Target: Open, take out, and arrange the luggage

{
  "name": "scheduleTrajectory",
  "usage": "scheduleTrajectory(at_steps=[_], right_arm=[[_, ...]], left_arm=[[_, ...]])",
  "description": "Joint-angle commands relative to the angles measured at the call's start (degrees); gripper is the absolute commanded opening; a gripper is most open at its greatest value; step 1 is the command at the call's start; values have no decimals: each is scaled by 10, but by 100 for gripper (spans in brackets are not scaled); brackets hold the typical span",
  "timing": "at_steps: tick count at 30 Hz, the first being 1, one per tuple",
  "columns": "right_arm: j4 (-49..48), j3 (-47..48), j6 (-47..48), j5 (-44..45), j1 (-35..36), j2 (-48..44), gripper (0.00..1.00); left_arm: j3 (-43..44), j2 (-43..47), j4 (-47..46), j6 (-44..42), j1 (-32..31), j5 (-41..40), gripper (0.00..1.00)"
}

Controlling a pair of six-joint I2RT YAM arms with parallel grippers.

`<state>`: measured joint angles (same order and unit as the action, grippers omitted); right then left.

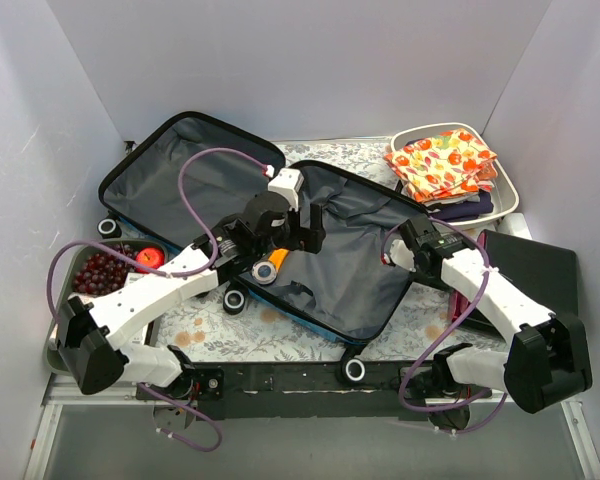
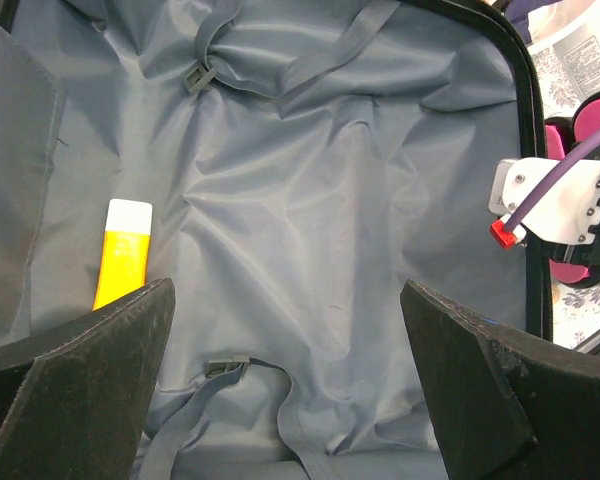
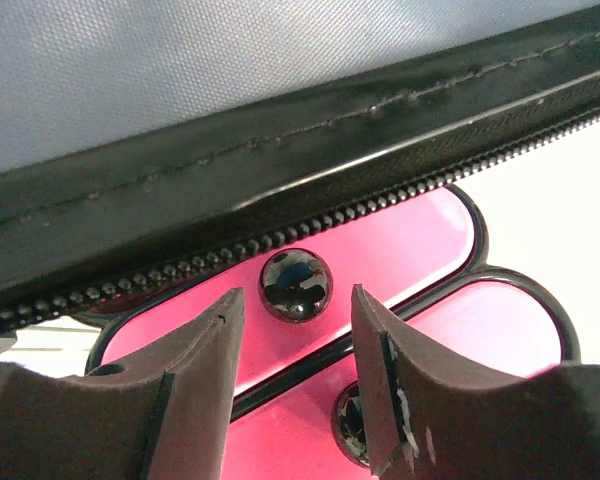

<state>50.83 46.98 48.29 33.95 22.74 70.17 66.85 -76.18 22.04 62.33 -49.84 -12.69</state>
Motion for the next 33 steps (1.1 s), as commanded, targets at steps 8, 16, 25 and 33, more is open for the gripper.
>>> scheduleTrajectory(at_steps=[8,16,25,33], right_arm=[[-6,-17,42,24,-6,21,53],[-26,33,35,-63,6,-44,52],[-339,91,-133,-101,3,-164,78],[-344,122,-402,-42,-179,-142,94]], left_arm=[[-26,76,-39,-11,-4,-26,98],[-8,54,-40,0,-4,21,98],[71,-54,-115,-20,-3,186,98],[216,-239,-141,-11,-18,383,98]])
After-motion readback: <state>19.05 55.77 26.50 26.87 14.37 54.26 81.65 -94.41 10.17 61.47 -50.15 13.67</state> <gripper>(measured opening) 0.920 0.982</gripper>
